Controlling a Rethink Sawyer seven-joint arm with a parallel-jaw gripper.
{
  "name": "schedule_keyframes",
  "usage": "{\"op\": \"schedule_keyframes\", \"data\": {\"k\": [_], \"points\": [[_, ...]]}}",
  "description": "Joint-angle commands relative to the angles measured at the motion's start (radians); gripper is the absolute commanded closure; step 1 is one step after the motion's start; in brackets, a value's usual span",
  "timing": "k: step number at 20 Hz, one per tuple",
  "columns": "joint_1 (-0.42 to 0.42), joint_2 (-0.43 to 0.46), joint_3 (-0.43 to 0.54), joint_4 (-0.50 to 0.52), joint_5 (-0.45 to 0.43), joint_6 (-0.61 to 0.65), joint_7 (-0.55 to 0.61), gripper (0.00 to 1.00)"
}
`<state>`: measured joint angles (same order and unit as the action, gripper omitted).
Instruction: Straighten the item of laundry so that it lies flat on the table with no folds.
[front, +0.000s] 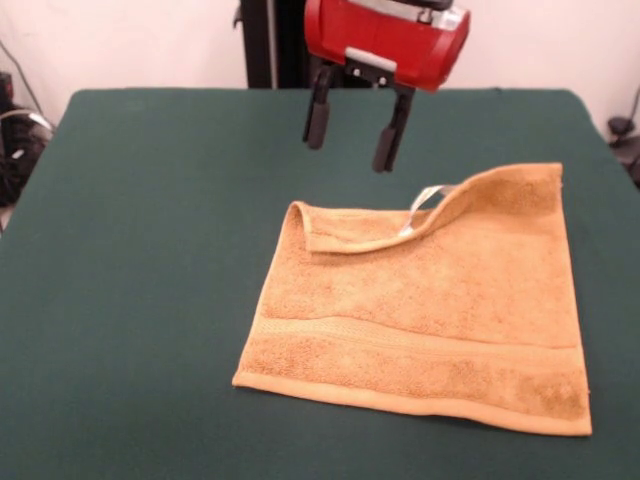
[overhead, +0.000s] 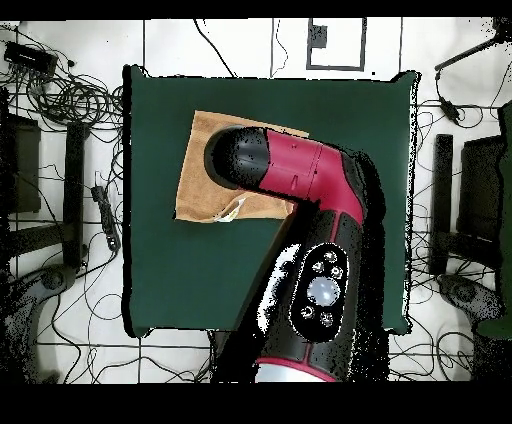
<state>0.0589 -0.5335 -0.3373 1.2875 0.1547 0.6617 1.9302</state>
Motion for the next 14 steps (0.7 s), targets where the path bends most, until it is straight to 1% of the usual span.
{"op": "schedule_keyframes", "data": {"k": [1,4,14], "points": [[0.045,0.015,0.037,0.181,0.040,-0.018,0.280,0.00],[0.049,0.008,0.037,0.200,0.040,-0.029,0.283,0.00],[0.058,0.008,0.030,0.195,0.038,-0.024,0.276,0.00]]}}
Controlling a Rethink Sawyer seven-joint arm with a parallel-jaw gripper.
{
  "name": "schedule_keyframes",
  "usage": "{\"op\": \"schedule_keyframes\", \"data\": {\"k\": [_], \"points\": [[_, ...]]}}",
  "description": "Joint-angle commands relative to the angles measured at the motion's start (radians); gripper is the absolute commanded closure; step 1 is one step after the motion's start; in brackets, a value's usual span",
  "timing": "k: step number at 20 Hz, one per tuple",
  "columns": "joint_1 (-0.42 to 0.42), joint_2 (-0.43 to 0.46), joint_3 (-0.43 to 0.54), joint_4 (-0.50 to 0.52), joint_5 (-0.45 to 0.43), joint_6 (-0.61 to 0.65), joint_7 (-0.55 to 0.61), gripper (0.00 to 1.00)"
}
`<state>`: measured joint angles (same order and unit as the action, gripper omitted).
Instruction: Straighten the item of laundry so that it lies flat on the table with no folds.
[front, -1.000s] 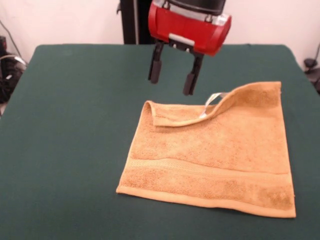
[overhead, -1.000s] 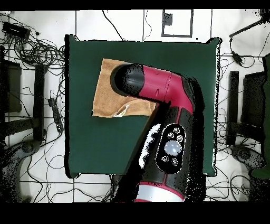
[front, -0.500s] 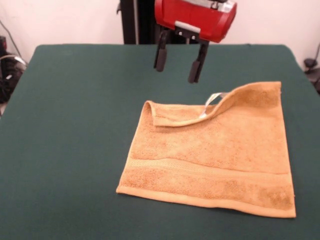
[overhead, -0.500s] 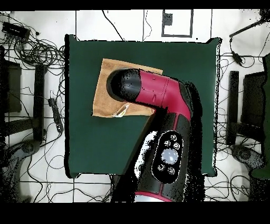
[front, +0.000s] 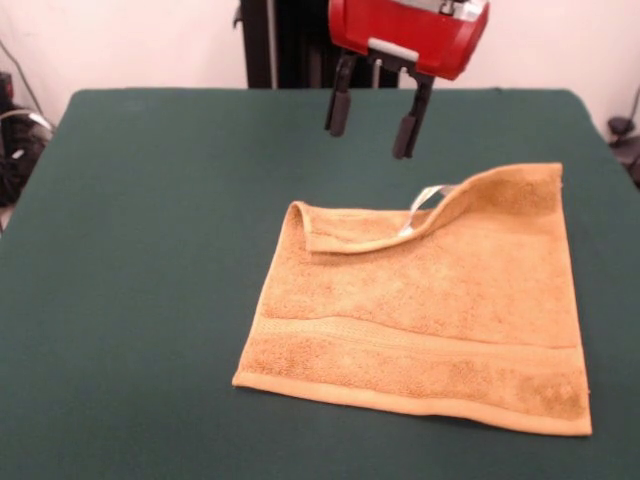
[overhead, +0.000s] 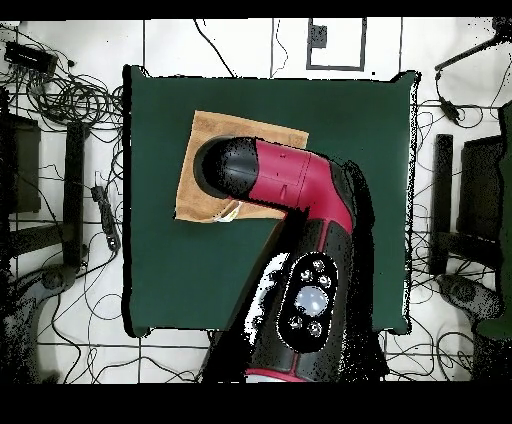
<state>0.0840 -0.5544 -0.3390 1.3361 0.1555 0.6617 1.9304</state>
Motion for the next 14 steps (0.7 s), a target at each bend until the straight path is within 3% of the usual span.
{"op": "schedule_keyframes", "data": {"k": [1,14], "points": [[0.032,0.029,0.032,0.146,0.037,-0.024,0.275,0.00],[0.050,0.049,0.021,0.115,0.020,-0.005,0.271,0.00]]}}
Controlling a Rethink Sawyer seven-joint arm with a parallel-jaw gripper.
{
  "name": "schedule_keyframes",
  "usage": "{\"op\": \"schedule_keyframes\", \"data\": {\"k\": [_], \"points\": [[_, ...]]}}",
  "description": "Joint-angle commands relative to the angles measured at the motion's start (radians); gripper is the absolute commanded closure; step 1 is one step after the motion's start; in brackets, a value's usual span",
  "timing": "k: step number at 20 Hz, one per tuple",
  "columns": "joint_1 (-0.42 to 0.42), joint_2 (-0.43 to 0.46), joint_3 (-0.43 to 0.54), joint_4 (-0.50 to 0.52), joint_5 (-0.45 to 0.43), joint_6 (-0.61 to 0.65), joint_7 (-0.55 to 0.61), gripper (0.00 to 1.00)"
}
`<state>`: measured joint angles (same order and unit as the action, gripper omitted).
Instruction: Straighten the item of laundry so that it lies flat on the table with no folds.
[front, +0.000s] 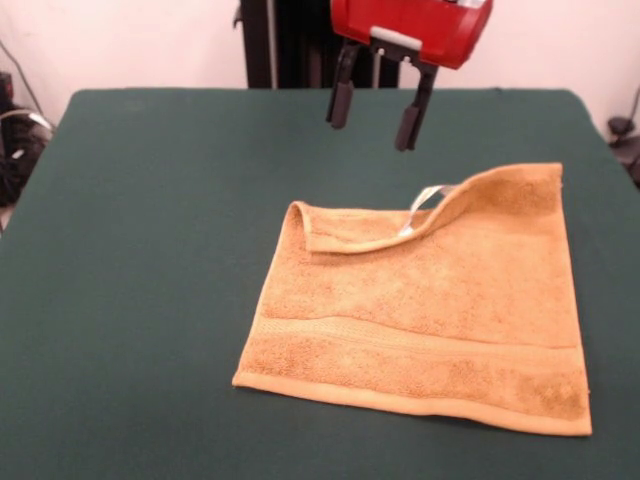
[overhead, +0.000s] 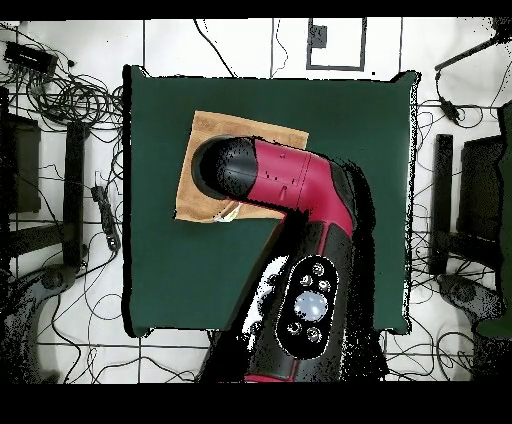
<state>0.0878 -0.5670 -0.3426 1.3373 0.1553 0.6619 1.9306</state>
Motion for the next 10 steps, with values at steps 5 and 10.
{"op": "schedule_keyframes", "data": {"k": [5,10], "points": [[0.043,0.069,0.030,0.104,0.015,-0.003,0.256,0.00],[-0.015,0.097,0.040,0.072,0.003,0.002,0.210,0.00]]}}
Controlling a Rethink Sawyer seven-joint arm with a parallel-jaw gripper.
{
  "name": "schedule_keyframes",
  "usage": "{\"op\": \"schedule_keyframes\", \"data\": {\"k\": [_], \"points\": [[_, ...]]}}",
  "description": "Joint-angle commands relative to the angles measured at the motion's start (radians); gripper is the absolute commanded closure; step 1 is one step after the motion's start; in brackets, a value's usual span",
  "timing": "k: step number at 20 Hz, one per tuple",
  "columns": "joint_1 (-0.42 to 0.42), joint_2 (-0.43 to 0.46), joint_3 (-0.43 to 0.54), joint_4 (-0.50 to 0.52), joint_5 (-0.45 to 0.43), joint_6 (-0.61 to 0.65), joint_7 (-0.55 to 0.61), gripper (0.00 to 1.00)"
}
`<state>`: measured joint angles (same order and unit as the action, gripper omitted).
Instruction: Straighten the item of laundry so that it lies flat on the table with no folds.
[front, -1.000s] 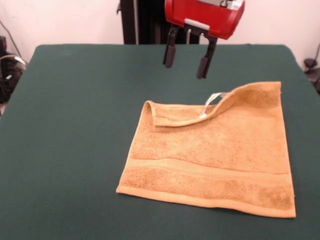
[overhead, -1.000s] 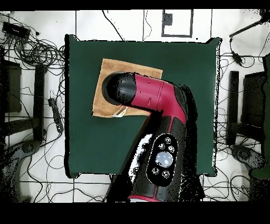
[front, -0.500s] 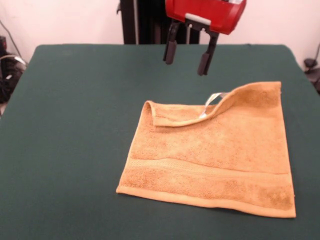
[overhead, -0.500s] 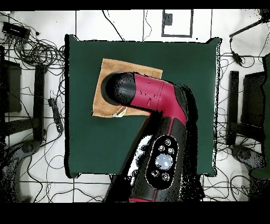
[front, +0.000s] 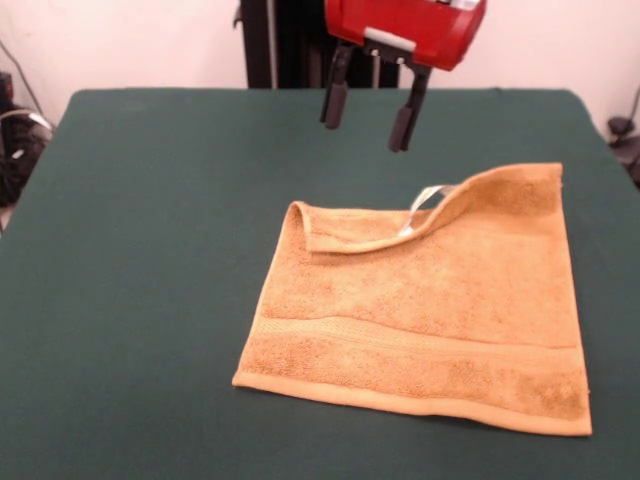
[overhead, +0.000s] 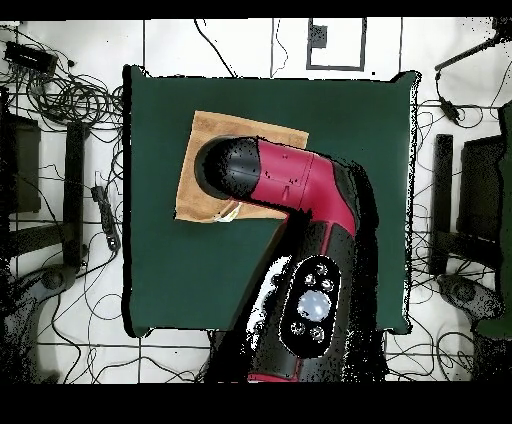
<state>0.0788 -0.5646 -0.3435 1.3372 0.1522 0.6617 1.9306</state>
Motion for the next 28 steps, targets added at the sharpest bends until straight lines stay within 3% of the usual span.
{"op": "schedule_keyframes", "data": {"k": [1,28], "points": [[-0.006,0.095,0.043,0.072,0.005,0.001,0.209,0.00],[-0.031,0.122,0.060,0.037,-0.010,0.017,0.172,0.00]]}}
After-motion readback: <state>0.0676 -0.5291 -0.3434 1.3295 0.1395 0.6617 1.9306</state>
